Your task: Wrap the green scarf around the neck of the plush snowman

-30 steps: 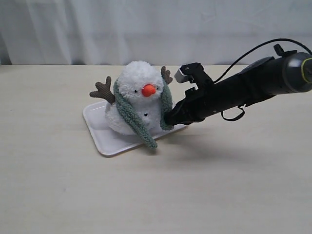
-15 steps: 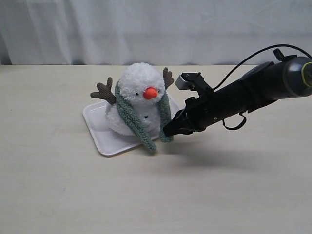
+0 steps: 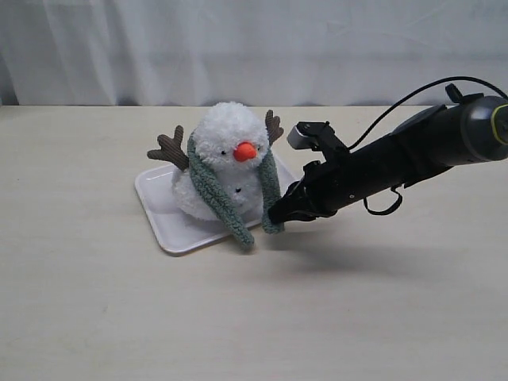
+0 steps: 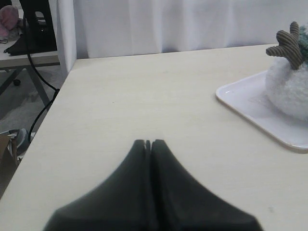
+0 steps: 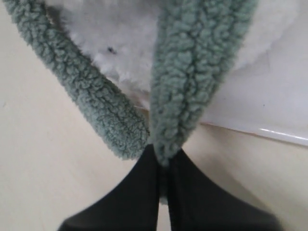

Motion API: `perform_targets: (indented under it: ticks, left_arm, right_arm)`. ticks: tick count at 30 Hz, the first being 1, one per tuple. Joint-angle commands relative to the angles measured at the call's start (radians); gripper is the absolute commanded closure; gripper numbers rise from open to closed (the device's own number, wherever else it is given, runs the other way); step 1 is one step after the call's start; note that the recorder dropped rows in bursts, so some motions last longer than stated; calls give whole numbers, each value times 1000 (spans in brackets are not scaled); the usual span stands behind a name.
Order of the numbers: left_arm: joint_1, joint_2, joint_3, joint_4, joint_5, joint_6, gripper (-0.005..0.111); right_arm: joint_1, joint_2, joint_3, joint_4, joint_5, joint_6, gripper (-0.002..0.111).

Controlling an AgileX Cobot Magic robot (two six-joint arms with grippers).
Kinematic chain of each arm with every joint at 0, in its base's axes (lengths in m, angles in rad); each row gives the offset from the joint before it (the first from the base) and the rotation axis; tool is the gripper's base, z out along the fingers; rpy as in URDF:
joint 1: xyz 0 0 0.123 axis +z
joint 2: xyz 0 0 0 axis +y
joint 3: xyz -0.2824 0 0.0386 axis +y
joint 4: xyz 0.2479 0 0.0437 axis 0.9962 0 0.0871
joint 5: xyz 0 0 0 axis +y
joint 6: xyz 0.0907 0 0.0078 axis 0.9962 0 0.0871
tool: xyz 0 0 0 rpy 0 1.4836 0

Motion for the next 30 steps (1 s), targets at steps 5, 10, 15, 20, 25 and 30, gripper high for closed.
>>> perform_targets:
  ticks: [5,10,15,20,25,30]
  left_arm:
    - [0,-4,3,1,-10,-4,107]
    - [0,-4,3,1,-10,-4,107]
    - [0,-4,3,1,-10,-4,107]
    - [0,-4,3,1,-10,-4,107]
    - [0,-4,3,1,-10,-4,107]
    - [0,-4,3,1,-10,-4,107]
  right_arm:
    - [1,-11,13,5,8,-2,104]
    - [1,5,35,3,-18,-25,103]
    - [1,5,34,40,-18,-29,65]
    - [1,-11,34,-10,-18,2,47]
    - [1,-126,34,-264,-48,205,47]
    - [1,-234,34,-437,-43,389,47]
